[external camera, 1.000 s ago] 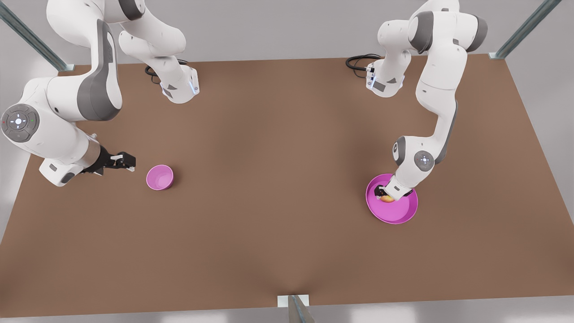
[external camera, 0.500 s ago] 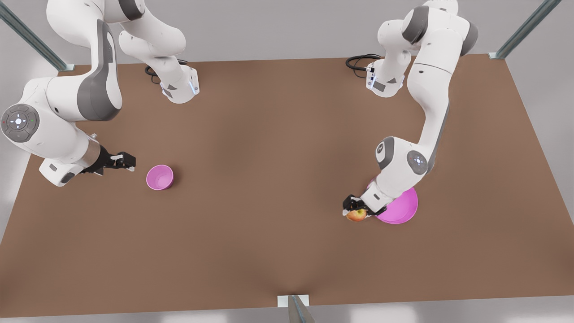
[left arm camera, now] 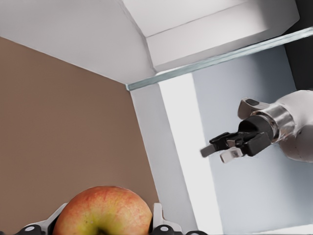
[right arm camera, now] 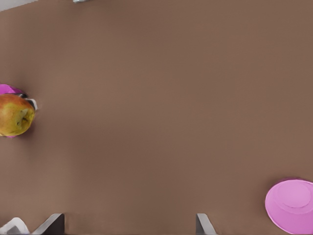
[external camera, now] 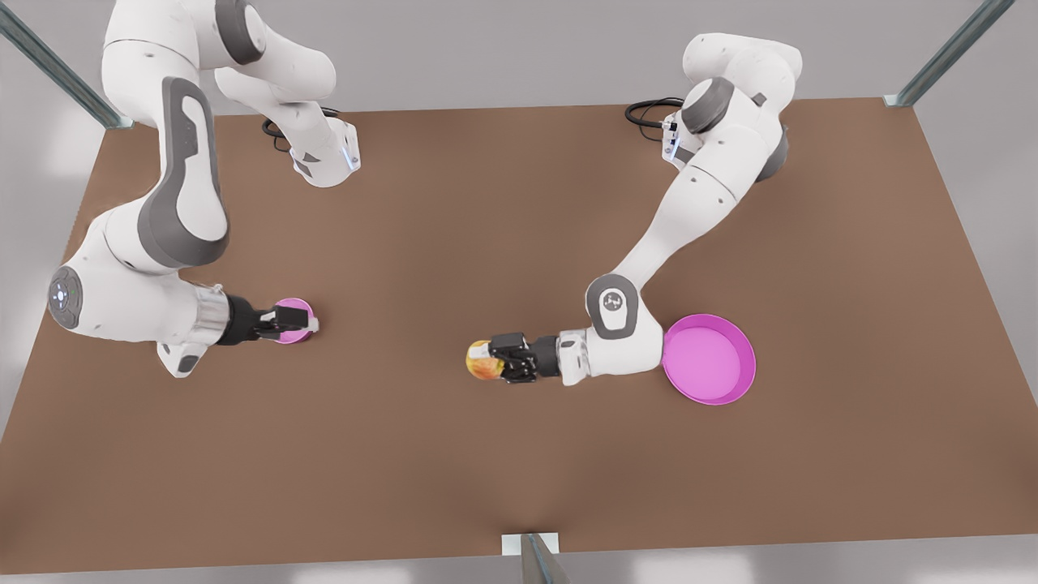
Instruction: Use the left arm to pick up the apple from the plate, transfer it to the gripper of the right arm, and then use the right arm to place it into the bowl
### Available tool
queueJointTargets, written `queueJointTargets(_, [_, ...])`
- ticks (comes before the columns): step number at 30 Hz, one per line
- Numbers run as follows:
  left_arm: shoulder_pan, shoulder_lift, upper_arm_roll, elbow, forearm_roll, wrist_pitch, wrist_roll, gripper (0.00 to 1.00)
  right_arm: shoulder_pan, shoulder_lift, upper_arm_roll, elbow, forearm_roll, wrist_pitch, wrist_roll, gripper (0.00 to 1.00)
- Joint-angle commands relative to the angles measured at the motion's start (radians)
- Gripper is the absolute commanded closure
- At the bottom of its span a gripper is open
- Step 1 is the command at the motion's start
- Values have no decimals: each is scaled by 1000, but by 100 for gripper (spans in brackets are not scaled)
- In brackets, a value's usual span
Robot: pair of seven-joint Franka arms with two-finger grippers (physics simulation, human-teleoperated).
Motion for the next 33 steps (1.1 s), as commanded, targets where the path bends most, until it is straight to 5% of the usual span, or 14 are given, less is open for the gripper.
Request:
queueJointTargets(1, [-20, 7, -3, 33, -82, 5, 1149, 25, -2, 66, 0, 1, 329, 131, -22, 0])
queueJointTargets(8, [-72, 22, -23, 73, -102, 57, 1309, 25, 0, 253, 0, -5, 665, 164, -467, 0])
queueJointTargets(17, [-79, 28, -34, 71, -131, 60, 1312, 25, 10, 293, 69, -79, 751, 147, -751, 0])
queueJointTargets(22, [-93, 57, -35, 71, -176, 60, 1373, 25, -128, 235, 233, -220, 797, 156, -765, 0])
queueJointTargets(33, [-96, 59, -34, 71, -176, 58, 1373, 25, -60, 276, 270, -215, 970, 251, -858, 0])
